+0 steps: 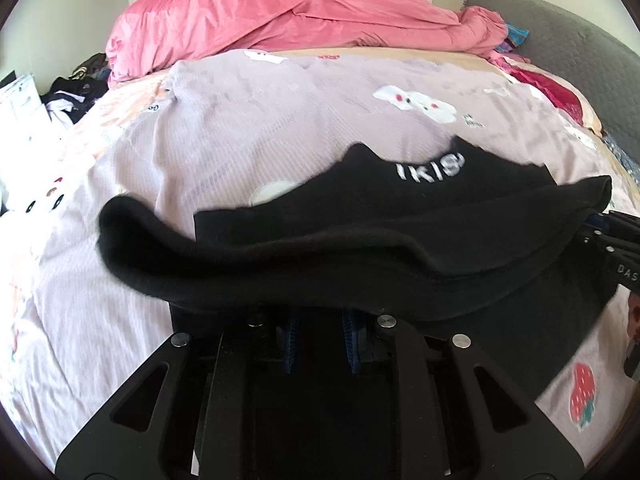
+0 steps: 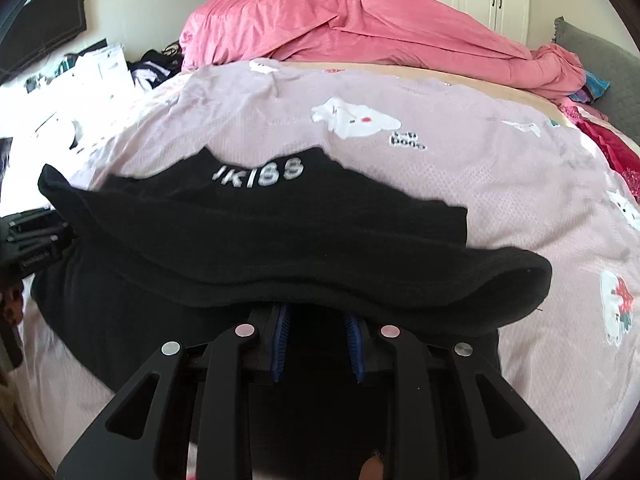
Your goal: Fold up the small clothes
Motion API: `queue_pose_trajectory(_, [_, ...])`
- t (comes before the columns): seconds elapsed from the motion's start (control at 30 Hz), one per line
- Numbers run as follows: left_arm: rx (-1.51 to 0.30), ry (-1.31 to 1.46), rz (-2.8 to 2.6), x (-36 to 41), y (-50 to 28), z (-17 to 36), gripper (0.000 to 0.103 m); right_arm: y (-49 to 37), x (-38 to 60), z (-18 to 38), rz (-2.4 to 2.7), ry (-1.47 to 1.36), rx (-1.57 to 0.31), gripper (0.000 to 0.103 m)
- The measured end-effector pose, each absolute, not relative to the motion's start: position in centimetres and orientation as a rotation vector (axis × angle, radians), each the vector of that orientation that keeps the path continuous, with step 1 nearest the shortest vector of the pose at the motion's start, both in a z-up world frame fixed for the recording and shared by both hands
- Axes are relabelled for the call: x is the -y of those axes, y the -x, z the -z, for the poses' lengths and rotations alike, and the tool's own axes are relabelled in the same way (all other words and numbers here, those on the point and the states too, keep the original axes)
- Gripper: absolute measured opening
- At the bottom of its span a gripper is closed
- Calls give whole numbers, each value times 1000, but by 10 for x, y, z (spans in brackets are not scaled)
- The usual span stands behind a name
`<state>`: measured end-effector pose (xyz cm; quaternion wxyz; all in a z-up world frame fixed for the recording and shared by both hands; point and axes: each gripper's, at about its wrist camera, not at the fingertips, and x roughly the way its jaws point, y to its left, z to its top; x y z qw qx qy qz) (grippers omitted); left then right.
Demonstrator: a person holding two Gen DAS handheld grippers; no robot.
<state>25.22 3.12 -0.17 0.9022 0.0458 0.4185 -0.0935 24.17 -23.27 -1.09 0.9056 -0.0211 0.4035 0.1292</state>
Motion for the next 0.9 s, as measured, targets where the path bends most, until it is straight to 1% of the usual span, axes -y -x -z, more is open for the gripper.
queue_pose_trajectory(0.07, [-849, -75, 183, -36, -262, -1, 12, -248, 238, 7, -259, 20, -820, 25])
queue_pose_trajectory(0.13, [-833, -61, 168, -41, -269, -4, 12, -257, 247, 3, -243, -7, -802, 29])
queue_pose_trajectory(0.23, [-804, -30, 139, -53, -277, -11, 17, -263, 259, 2, -210, -23, -775, 32])
queue_pose_trajectory(0.33, [-797, 15, 113, -68, -278, -15, 17, -266, 274, 2, -182, -68, -763, 34])
queue_pose_trajectory(0.4, [-804, 43, 101, -77, -276, -18, 20, -264, 282, 3, -167, -84, -762, 35])
queue_pose_trajectory(0.57, [-807, 86, 83, -93, -271, -23, 29, -259, 298, 1, -112, -67, -750, 45])
queue_pose_trajectory(0.67, [-832, 113, 82, -101, -272, -18, 34, -260, 311, 2, -92, -84, -760, 50])
queue_pose_trajectory(0.7, [-844, 124, 84, -104, -272, -15, 35, -261, 315, 5, -94, -91, -771, 53])
queue_pose_trajectory(0.9, [-913, 181, 89, -108, -276, 3, 39, -269, 320, 23, -95, -114, -829, 54])
